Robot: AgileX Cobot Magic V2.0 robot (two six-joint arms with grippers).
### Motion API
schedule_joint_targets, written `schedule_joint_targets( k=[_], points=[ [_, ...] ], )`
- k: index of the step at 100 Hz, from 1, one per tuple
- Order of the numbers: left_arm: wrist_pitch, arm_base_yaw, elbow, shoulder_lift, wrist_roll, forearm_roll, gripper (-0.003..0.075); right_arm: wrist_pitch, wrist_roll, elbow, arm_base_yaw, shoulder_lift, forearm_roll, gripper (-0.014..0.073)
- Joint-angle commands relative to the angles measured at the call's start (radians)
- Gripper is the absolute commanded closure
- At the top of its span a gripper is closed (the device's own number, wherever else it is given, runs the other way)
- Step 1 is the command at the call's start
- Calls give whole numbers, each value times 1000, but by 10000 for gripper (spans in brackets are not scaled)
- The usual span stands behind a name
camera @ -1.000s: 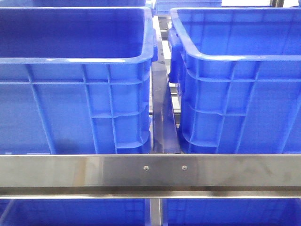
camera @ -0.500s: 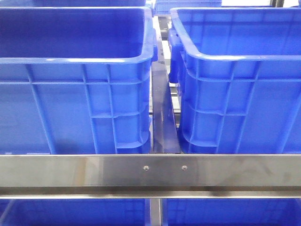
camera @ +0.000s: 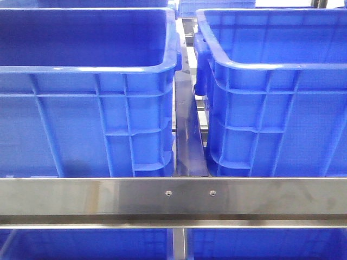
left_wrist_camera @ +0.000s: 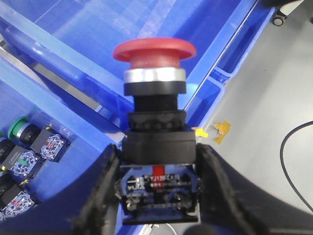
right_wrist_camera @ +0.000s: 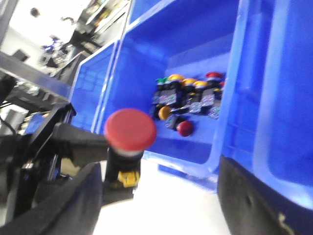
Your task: Pick red and yellow buttons and place in box
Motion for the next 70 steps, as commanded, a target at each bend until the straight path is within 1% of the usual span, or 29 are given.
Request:
schedule_joint_targets(
  k=[1,33,51,54,61,66,70],
  points=[
    [-63,-5,-29,-34,0,-14,739,31,-85,-54,23,52,141,73],
    [-63,-5,-29,-34,0,-14,739,25,-115,-202,180,241,151,73],
    [-61,-5,-29,-34,0,-14,739,33,-115,-240,201,283,151,81],
    [-61,-5,-29,-34,0,-14,739,34,-115,-240,201,284,151,97],
    [-61,-5,-29,-34,0,-14,739,38,-115,-240,201,285,151,179],
    [-61,-5,-29,-34,0,-14,738,41,-115,-240,201,285,151,267],
    [-61,-5,-29,-34,0,-14,738,46,-115,-240,201,285,151,323]
  ],
)
